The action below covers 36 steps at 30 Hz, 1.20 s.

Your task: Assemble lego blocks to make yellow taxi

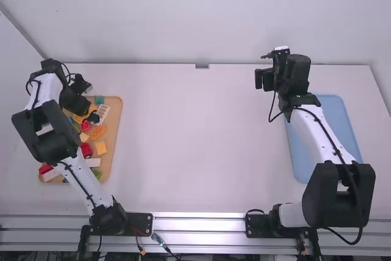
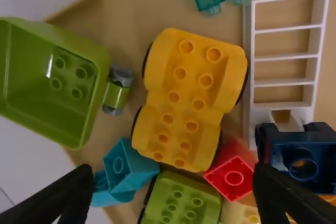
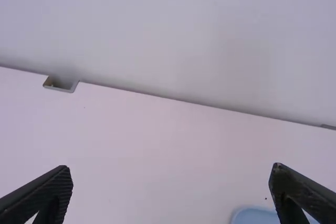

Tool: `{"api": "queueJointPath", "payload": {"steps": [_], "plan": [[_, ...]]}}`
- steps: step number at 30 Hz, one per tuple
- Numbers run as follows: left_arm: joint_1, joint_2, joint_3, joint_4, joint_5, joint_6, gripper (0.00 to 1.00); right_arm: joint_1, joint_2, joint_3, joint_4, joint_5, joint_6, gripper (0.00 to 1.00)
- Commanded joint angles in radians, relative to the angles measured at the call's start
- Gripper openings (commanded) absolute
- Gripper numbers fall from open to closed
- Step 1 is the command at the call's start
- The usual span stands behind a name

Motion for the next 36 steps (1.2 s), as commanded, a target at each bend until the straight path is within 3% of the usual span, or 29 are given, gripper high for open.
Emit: {"api": "queueJointPath", "payload": {"steps": [1, 27, 36], "plan": [[0.024, 0.029, 0.020, -0.006, 0.043, 0.048, 0.73, -0.001, 0.010, 0.041, 0.001, -0.002, 0.002, 0.99], [0.075, 0.132, 0.018, 0.051, 0.124, 0.156, 0.65, 0.020, 0.010, 0.041, -0.008, -0.010, 0.001, 0.99], [0.089, 0.133, 0.018, 0.047, 0.132, 0.182, 0.69, 0.023, 0.010, 0.041, -0.008, -0.007, 0.005, 0.99]]}}
